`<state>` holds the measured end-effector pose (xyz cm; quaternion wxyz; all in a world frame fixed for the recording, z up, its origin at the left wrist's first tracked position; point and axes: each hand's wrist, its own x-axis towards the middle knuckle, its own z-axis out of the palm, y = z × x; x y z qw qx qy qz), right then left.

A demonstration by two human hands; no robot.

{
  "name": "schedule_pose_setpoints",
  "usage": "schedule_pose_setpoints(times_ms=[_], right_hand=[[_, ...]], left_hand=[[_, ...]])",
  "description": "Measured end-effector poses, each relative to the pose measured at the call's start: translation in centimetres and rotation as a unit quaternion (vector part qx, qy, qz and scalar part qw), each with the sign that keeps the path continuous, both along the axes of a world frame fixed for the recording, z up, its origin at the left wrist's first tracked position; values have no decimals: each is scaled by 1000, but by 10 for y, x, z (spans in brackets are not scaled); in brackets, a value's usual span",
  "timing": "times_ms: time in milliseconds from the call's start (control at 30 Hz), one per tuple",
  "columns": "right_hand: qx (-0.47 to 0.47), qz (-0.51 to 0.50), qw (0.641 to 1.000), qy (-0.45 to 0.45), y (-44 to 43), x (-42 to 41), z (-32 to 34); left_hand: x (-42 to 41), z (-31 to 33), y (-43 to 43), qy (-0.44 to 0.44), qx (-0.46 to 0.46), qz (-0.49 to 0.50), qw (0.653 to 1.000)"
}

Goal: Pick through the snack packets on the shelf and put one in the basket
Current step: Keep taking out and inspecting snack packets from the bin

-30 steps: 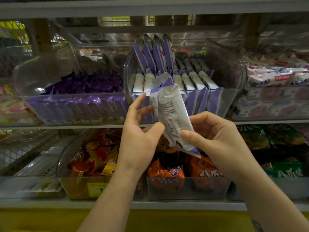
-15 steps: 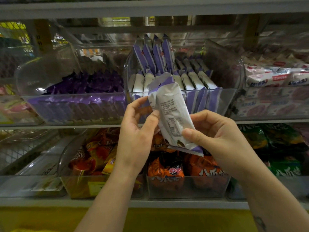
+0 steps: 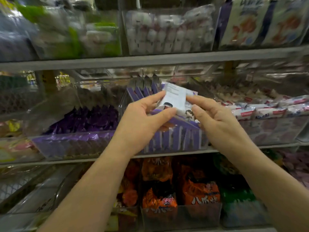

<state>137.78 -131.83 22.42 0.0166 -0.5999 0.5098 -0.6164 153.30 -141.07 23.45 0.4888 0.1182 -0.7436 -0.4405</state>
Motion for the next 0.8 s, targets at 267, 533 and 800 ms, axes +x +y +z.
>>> schedule_pose_setpoints(times_ms=[267,533,800], right_hand=[[170,-164,934,267,8,-54,49],[178,-226,912,292,-2,-95,54],[173,-215,910,310,-7,-112,48]], left_hand=[[-64,58,-17,-86,-3,-1,996],[-122,59,-37,-282,-245,192,908],[-136,33,-42,-348,-381,248,820]])
